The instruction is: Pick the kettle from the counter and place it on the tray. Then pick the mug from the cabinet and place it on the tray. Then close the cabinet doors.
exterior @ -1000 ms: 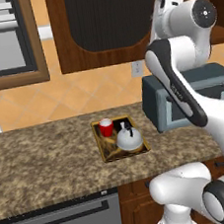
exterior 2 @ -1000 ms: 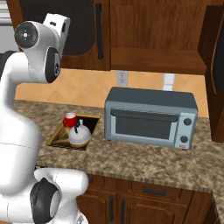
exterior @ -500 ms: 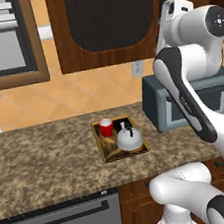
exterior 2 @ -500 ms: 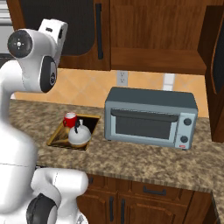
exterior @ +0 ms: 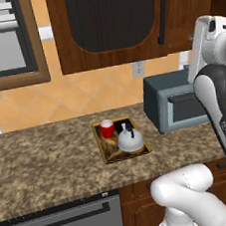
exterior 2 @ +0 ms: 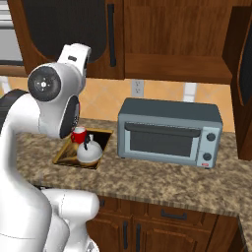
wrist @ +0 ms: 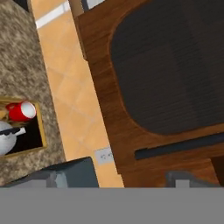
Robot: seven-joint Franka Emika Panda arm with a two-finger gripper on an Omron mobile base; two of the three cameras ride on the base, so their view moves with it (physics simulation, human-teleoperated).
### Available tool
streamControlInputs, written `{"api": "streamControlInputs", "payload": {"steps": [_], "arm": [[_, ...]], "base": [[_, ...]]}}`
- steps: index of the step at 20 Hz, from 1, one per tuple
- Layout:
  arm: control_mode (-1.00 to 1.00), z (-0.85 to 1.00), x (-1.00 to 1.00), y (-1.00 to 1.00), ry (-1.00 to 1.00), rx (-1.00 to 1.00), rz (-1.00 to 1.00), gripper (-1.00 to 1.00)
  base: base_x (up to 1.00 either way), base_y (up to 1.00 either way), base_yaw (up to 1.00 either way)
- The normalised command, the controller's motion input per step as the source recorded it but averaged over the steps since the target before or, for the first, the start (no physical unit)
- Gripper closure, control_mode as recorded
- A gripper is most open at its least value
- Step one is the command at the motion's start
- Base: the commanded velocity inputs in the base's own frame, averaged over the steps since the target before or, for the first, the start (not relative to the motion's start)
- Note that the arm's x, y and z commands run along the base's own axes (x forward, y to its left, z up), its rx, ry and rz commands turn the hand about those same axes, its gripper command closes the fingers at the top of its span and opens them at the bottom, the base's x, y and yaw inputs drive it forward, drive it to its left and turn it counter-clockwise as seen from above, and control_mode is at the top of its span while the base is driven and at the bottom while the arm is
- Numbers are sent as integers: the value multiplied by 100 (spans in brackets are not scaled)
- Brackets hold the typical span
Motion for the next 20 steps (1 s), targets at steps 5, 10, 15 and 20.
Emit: {"api": "streamControlInputs", "payload": {"steps": [5,10,15,20], "arm": [[-100,-61,-69,-92,-3,12,-15,-100],[-100,-48,-58,-96,-13,18,-13,-100],[-100,-35,-30,-98,-22,26,-23,-100],[-100,-8,-2,-83,-26,29,-12,-100]], "base": [[0,0,0],[0,0,0],[0,0,0],[0,0,0]]}}
